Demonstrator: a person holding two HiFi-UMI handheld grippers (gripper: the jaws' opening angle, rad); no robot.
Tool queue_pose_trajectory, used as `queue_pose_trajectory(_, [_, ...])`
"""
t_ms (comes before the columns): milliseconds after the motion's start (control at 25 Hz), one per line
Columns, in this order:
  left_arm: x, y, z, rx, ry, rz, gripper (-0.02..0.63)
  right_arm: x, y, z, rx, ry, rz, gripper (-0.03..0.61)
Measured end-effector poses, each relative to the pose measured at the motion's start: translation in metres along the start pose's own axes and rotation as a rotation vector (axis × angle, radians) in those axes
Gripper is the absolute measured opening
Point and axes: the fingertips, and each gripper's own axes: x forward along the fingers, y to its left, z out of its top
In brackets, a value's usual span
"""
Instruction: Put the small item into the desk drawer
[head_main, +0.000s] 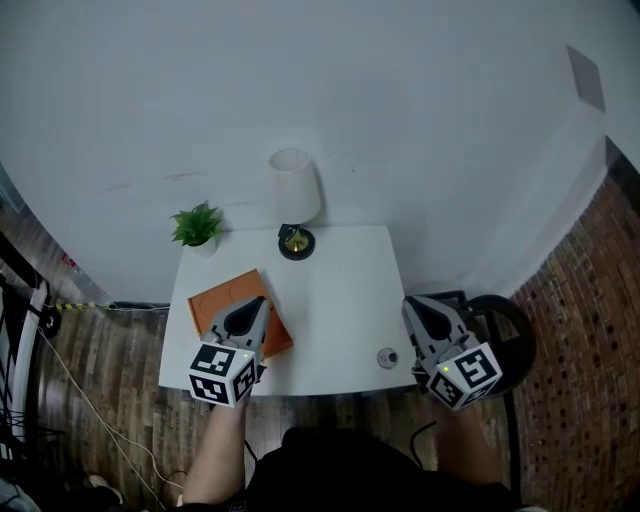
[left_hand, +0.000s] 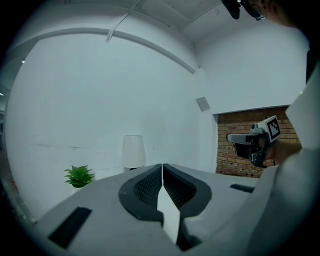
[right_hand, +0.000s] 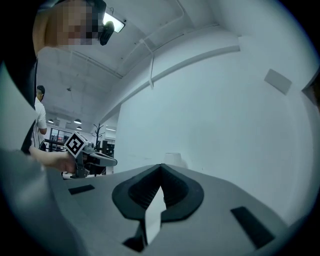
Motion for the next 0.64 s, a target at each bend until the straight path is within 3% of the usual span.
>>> queue_pose_trajectory(640, [-0.0057, -0.006, -0.0073, -0.005, 0.014, -0.016, 0.015, -0.0084, 0.007, -0.0097, 0.01, 0.042, -0.011, 0.003])
